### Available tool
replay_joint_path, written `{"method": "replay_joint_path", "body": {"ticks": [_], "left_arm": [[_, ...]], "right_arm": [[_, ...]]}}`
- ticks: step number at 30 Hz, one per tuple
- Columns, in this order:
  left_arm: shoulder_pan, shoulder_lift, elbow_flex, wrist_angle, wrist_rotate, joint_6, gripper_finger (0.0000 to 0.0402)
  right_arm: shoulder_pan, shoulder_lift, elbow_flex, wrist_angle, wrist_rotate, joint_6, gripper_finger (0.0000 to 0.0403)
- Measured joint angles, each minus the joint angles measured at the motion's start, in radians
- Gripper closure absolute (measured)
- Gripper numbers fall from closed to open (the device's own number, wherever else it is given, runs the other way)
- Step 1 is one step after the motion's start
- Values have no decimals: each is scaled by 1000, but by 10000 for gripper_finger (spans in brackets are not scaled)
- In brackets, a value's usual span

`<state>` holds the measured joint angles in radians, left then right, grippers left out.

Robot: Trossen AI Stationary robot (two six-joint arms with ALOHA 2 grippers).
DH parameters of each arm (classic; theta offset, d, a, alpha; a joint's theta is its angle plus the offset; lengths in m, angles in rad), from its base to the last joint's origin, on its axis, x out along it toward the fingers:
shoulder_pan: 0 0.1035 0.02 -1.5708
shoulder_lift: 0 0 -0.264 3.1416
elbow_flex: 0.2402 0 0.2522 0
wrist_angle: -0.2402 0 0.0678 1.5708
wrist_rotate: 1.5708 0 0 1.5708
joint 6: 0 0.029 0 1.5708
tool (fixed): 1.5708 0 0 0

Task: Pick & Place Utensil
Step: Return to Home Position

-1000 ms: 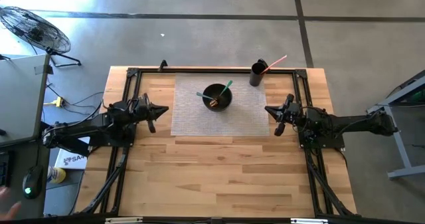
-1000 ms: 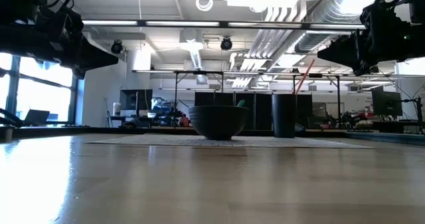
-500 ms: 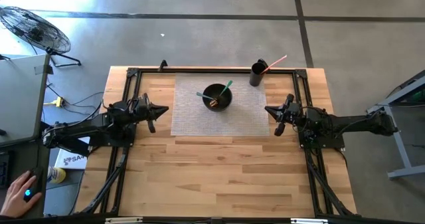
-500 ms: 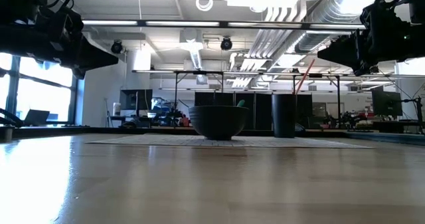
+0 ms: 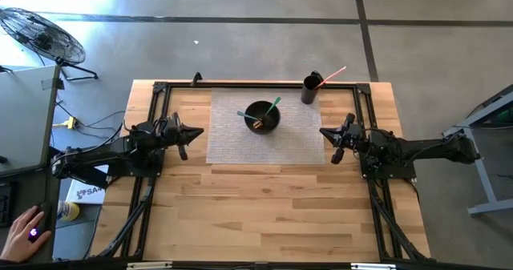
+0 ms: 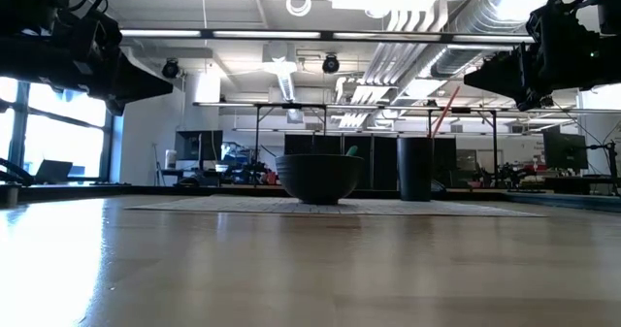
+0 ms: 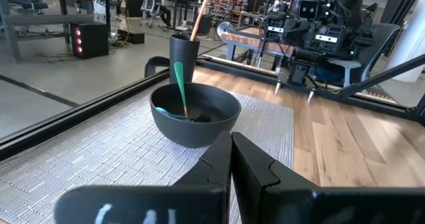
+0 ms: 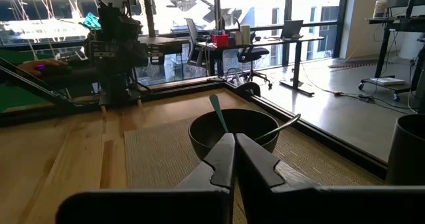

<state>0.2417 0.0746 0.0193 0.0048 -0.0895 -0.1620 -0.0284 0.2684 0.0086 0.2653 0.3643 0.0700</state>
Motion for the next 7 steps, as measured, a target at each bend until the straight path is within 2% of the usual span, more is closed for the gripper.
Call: {"method": "replay_joint_path", "body": {"ticks": [7], "left_arm": [[0,0,0,0,0,0,399]], "right_arm": [[0,0,0,0,0,0,394]]}}
